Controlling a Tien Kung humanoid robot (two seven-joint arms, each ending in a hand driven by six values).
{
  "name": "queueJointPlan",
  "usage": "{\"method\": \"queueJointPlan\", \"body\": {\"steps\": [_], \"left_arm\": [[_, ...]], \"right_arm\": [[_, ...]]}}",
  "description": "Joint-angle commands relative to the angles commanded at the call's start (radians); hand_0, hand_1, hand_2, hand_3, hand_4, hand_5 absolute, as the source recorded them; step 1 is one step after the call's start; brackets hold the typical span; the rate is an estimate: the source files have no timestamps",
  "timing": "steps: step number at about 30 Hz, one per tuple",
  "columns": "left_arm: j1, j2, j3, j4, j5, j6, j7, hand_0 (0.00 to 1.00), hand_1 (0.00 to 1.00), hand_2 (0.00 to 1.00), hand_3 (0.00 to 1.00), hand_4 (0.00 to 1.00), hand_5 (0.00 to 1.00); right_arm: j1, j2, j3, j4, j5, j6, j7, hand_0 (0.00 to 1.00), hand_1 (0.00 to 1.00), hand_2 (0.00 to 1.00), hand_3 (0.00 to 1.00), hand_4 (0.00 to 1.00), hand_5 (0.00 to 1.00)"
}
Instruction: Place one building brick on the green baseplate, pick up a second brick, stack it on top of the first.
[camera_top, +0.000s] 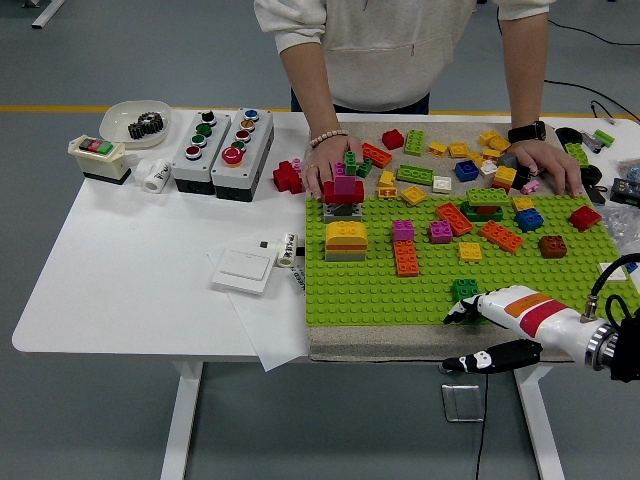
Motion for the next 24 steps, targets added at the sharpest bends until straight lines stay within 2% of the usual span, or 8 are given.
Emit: {"method": "queueJointPlan", "body": {"steps": [12,24], "left_arm": [[-0.004,0.000,0.006,-0.001,-0.011,-0.001,-0.004,0.823,0.789,0.778,0.601,0.677,0.676],[-0.005,0.001,0.007,0.000,-0.014,-0.002,-0.005,0.824,0.789,0.777,0.601,0.677,0.676]], "right_arm": [[0.003,0.003,0.002,-0.003,-0.008,0.001,0.001,0.610,0.667,0.720,0.745,0.998,0.998],[-0.001,-0.007,0.009,0.036,-0.009,-0.002,0.003,0.612,0.666,0.719,0.744,0.998,0.998]]}}
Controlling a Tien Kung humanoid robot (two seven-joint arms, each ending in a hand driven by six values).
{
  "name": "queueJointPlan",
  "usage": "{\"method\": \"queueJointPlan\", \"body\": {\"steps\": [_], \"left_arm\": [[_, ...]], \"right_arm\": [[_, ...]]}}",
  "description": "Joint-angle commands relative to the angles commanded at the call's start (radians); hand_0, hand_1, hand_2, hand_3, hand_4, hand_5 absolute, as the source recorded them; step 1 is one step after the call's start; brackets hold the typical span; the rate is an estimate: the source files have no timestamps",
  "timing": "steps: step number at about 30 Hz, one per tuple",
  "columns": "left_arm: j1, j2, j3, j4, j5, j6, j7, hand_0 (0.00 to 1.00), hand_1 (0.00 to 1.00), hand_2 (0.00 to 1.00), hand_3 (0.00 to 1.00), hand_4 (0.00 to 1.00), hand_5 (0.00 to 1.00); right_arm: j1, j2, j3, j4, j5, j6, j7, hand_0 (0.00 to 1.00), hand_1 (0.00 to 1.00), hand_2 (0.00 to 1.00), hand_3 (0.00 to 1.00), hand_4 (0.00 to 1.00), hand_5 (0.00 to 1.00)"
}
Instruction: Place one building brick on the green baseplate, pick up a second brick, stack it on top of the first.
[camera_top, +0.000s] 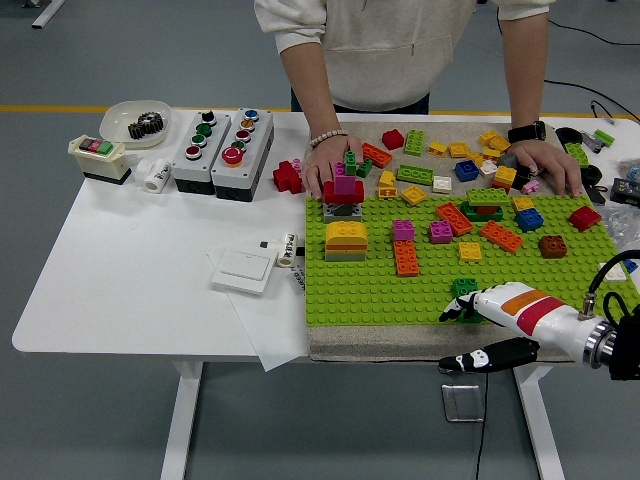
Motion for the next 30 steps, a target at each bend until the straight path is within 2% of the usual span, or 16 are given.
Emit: {"method": "queueJointPlan", "body": {"steps": [3,5,7,8,10,14,15,23,30], "left_arm": [[0.000,0.000,0.001,0.000,-0.002,0.000,-0.001,0.823,0.790,0.777,0.601,0.677,0.676],[0.000,0.000,0.001,0.000,-0.003,-0.001,-0.002,0.823,0.790,0.777,0.601,0.677,0.676],[0.000,0.000,0.001,0.000,-0.003,-0.001,-0.002,0.823,0.790,0.777,0.601,0.677,0.676],[0.000,0.000,0.001,0.000,-0.004,0.000,-0.002,0.823,0.789,0.776,0.601,0.677,0.676],[0.000,0.000,0.002,0.000,-0.004,-0.001,-0.002,0.823,0.789,0.776,0.601,0.677,0.676],[0.000,0.000,0.001,0.001,-0.002,0.000,-0.001,0.823,0.789,0.776,0.601,0.677,0.676],[0.000,0.000,0.000,0.001,-0.001,0.000,0.000,0.823,0.789,0.776,0.602,0.677,0.676],[0.001,0.000,-0.007,0.001,0.015,0.001,0.006,0.823,0.788,0.777,0.602,0.677,0.676],[0.003,0.000,-0.015,0.001,0.029,0.002,0.012,0.824,0.788,0.776,0.602,0.677,0.676]], "right_arm": [[-0.005,-0.003,0.008,0.012,0.000,-0.018,0.006,0.573,0.645,0.713,0.740,0.998,0.998],[-0.003,-0.004,0.012,0.011,-0.008,-0.075,0.006,0.573,0.645,0.713,0.740,0.998,0.998],[-0.001,-0.004,0.013,0.008,-0.012,-0.092,0.005,0.573,0.645,0.713,0.740,0.998,0.998],[0.003,-0.004,0.014,0.001,-0.038,-0.129,0.003,0.672,0.683,0.736,0.744,0.998,0.998],[0.007,-0.003,0.016,-0.012,-0.074,-0.162,-0.004,0.672,0.683,0.736,0.744,0.998,0.998],[0.017,-0.002,0.013,-0.043,-0.108,-0.154,-0.012,0.672,0.683,0.736,0.744,0.998,0.998],[0.018,-0.002,0.012,-0.050,-0.114,-0.149,-0.014,0.769,0.732,0.763,0.760,0.998,0.998],[0.026,0.002,-0.003,-0.106,-0.126,-0.137,-0.010,0.774,0.735,0.765,0.760,0.998,0.998],[0.025,0.004,-0.007,-0.113,-0.132,-0.138,-0.008,0.774,0.736,0.765,0.761,0.998,0.998]]}}
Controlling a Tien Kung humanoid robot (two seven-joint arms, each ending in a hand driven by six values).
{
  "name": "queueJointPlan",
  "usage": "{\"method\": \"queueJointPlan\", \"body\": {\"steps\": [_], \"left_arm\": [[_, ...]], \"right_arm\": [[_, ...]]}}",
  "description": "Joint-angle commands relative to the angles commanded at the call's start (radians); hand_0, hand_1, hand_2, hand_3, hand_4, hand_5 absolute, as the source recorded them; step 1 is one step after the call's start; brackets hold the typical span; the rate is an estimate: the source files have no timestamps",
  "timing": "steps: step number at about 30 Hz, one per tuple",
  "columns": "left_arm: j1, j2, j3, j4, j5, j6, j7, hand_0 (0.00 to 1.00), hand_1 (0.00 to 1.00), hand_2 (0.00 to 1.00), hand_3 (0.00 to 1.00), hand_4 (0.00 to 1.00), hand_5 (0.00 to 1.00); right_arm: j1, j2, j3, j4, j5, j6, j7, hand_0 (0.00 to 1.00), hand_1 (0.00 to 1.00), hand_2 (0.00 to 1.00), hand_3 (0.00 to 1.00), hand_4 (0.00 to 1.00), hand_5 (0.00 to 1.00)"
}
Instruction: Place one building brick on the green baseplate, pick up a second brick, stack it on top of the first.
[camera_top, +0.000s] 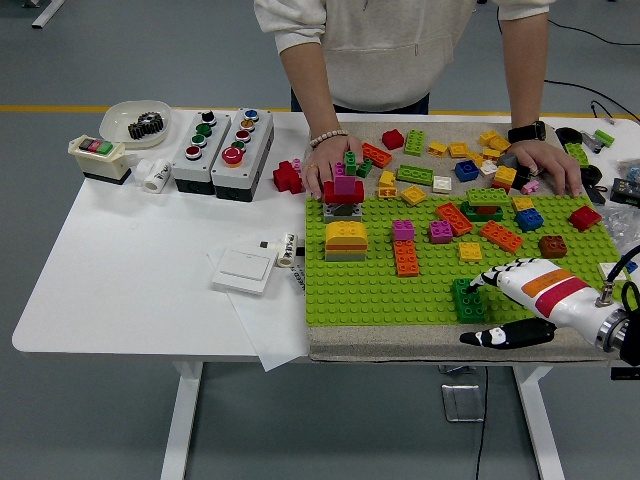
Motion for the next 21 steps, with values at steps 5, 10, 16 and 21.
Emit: {"method": "queueJointPlan", "body": {"steps": [5,10,16,21], "left_arm": [[0.002,0.000,-0.006,0.000,0.011,0.001,0.004,0.824,0.788,0.778,0.602,0.677,0.676],[0.002,0.000,-0.008,0.000,0.017,0.000,0.006,0.824,0.788,0.777,0.602,0.677,0.676],[0.000,0.001,-0.006,-0.001,0.014,0.000,0.004,0.824,0.788,0.777,0.602,0.677,0.676],[-0.002,0.001,-0.004,-0.001,0.010,-0.001,0.002,0.824,0.788,0.777,0.602,0.676,0.676]], "right_arm": [[0.000,0.005,-0.005,-0.003,-0.003,-0.001,0.002,0.774,0.736,0.765,0.761,0.998,0.998],[0.002,0.007,-0.007,-0.009,-0.004,0.001,-0.001,0.775,0.737,0.764,0.764,0.998,0.998],[0.006,0.012,-0.008,-0.013,-0.005,0.001,-0.002,0.775,0.739,0.764,0.763,0.998,0.998],[0.010,0.016,-0.011,-0.020,-0.008,0.004,-0.004,0.776,0.738,0.764,0.763,0.998,0.998]]}}
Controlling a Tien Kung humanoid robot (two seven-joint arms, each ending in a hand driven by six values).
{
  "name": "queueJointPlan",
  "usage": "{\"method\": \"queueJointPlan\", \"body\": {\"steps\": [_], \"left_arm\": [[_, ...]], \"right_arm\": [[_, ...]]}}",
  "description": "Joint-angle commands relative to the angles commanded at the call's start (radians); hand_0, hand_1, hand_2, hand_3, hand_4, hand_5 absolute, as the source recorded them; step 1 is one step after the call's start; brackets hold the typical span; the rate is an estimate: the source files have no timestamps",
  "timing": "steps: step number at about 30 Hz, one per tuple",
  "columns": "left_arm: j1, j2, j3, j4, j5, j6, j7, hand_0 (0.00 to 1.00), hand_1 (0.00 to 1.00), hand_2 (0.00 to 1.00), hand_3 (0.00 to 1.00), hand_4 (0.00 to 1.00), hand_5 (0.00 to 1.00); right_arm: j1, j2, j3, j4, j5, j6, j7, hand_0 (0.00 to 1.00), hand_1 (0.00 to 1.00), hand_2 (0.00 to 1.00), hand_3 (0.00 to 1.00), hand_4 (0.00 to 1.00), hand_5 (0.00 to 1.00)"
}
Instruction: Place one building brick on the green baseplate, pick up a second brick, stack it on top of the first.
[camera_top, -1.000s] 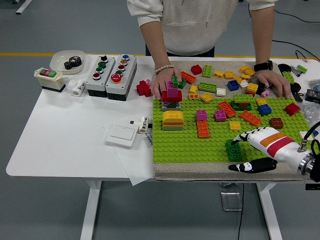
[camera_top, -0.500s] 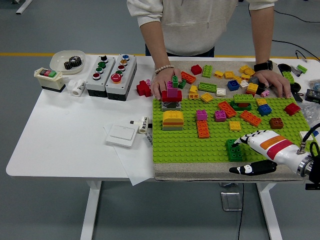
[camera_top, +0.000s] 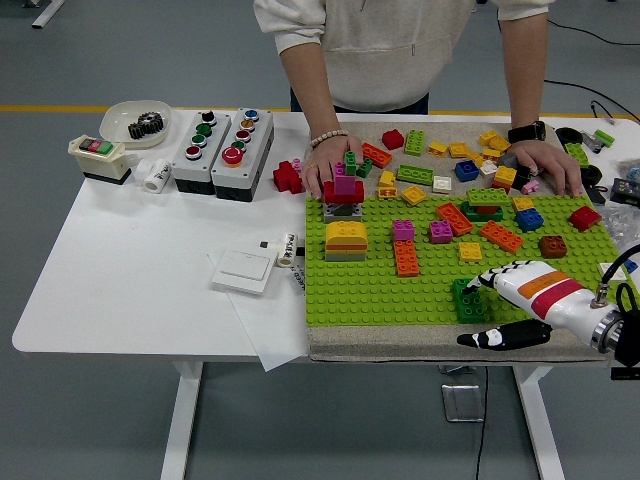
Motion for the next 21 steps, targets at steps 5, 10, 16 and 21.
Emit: {"method": "queueJointPlan", "body": {"steps": [5,10,16,21], "left_arm": [[-0.002,-0.001,0.001,0.001,-0.002,-0.001,-0.001,0.824,0.788,0.777,0.602,0.676,0.676],[-0.003,-0.001,0.003,0.001,-0.006,-0.001,-0.002,0.824,0.788,0.776,0.602,0.676,0.676],[-0.004,-0.001,0.007,0.001,-0.013,-0.002,-0.004,0.823,0.787,0.776,0.601,0.676,0.677],[-0.005,-0.001,0.009,0.001,-0.017,-0.002,-0.006,0.822,0.788,0.776,0.601,0.675,0.676]], "right_arm": [[0.005,0.001,-0.006,-0.004,-0.004,0.007,-0.002,0.776,0.738,0.764,0.763,0.998,0.998],[0.008,0.002,-0.011,-0.006,-0.006,0.009,-0.002,0.779,0.738,0.764,0.762,0.998,0.998],[0.011,0.000,-0.012,-0.005,-0.012,0.016,-0.004,0.779,0.738,0.763,0.763,0.998,0.998],[0.009,-0.001,-0.012,-0.004,-0.015,0.019,-0.005,0.777,0.738,0.763,0.762,0.998,0.998]]}}
